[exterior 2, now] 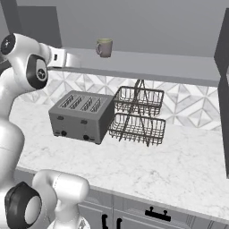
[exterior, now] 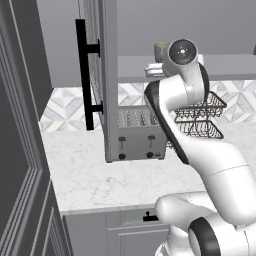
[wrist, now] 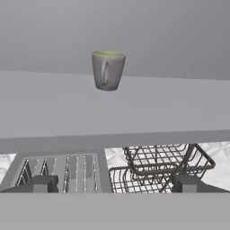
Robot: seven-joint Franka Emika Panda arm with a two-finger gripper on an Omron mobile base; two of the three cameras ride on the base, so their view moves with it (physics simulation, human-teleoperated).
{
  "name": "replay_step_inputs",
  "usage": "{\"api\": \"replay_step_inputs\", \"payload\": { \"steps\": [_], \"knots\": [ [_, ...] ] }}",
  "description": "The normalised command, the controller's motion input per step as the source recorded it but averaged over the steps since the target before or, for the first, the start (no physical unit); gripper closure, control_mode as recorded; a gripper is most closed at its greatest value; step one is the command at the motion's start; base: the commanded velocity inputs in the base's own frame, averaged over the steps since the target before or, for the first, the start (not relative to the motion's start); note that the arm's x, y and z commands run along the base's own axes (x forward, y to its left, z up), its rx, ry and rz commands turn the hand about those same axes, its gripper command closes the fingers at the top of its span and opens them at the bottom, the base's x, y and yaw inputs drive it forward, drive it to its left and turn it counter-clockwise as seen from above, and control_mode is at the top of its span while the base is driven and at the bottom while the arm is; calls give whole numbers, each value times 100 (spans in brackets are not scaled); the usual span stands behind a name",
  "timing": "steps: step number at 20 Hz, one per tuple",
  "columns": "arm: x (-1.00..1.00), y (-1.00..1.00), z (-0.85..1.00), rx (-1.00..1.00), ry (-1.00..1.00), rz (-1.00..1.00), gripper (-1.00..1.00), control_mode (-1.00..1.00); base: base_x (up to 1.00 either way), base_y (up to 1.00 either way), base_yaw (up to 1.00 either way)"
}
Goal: Gather all objects into one cabinet and sort the glasses and bowls to opposite sides.
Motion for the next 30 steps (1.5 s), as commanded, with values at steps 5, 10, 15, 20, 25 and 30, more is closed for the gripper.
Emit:
{"api": "replay_step_inputs", "payload": {
  "steps": [5, 10, 15, 20, 25, 30],
  "knots": [
    [33, -20, 44, 9, -9, 0, -100, -100, 0, 0, 0],
    [6, -9, 10, 4, -5, 0, -100, -100, 0, 0, 0],
    [41, -4, 0, 0, 0, 0, -100, -100, 0, 0, 0],
    [70, -1, 0, 0, 0, 0, -100, -100, 0, 0, 0],
    [37, -1, 3, 0, 4, 0, -100, -100, 0, 0, 0],
    [46, -7, 0, 0, 0, -2, -100, -100, 0, 0, 0]
  ]
}}
